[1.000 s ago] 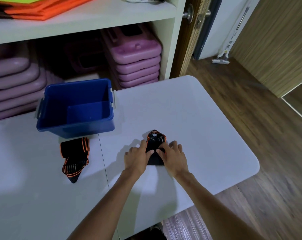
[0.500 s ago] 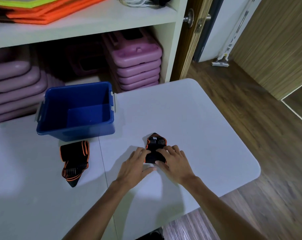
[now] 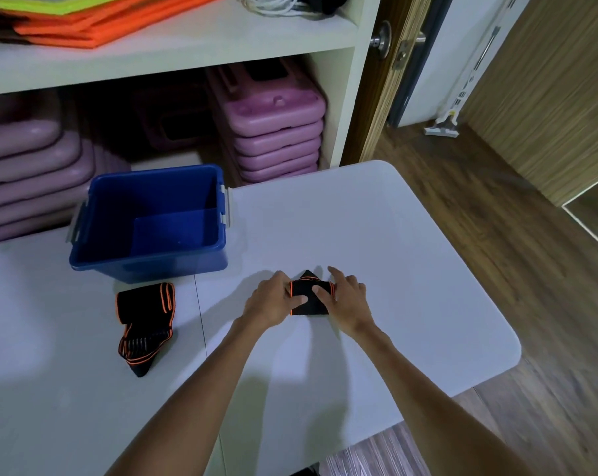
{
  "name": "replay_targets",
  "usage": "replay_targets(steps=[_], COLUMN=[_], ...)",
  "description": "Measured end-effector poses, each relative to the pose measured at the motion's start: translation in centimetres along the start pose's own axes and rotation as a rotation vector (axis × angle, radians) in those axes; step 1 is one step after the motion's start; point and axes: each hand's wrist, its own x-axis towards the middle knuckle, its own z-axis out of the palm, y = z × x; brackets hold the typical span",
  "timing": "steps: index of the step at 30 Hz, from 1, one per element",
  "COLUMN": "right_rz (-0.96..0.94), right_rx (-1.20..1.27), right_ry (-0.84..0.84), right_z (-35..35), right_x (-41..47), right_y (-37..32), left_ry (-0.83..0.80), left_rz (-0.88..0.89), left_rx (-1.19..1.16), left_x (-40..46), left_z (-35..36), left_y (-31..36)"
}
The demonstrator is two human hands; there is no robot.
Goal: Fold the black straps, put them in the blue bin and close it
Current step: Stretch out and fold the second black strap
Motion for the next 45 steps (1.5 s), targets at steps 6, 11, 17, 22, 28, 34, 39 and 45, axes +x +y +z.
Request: replay_targets(steps=[6, 11, 17, 22, 28, 34, 39, 45], right_rz=[-0.052, -0.154, -0.432, -0.618, -0.712, -0.439, -0.226, 0.025], right_rx=[0.102, 0.171, 0.039, -0.058, -0.074, 0.251, 0.351, 0.504], right_ry=[-0.083, -0.178, -0.1, -0.091, 0.008, -0.002, -0.062, -0.133], right_z=[-0.5, -2.1, -0.8, 3.5, 5.4, 4.9, 5.5, 5.4], right_x=[1.5, 0.5, -0.5, -2.6, -5.4, -5.9, -5.5, -4.8], right_y=[0.1, 0.1, -0.6, -2.5, -1.6, -3.7, -4.2, -5.5], left_ry=[-0.067, -0.033, 0.273, 0.403, 0.381, 0.498, 0.491, 0.462], left_rz=[0.043, 0.116, 0.421, 0.427, 0.481, 0.293, 0.207, 0.173], left_rx=[-0.138, -0.234, 0.075, 0.421, 0.392, -0.023, -0.114, -0.189], left_x=[1.2, 0.0, -3.5, -6.2, -9.9, -10.6, -9.8, -10.4], left_z=[0.1, 0.0, -0.4, -0.4, -0.1, -0.7, -0.7, -0.3], left_y=[0.5, 0.7, -1.3, -6.3, -8.6, -7.2, -6.8, -6.3])
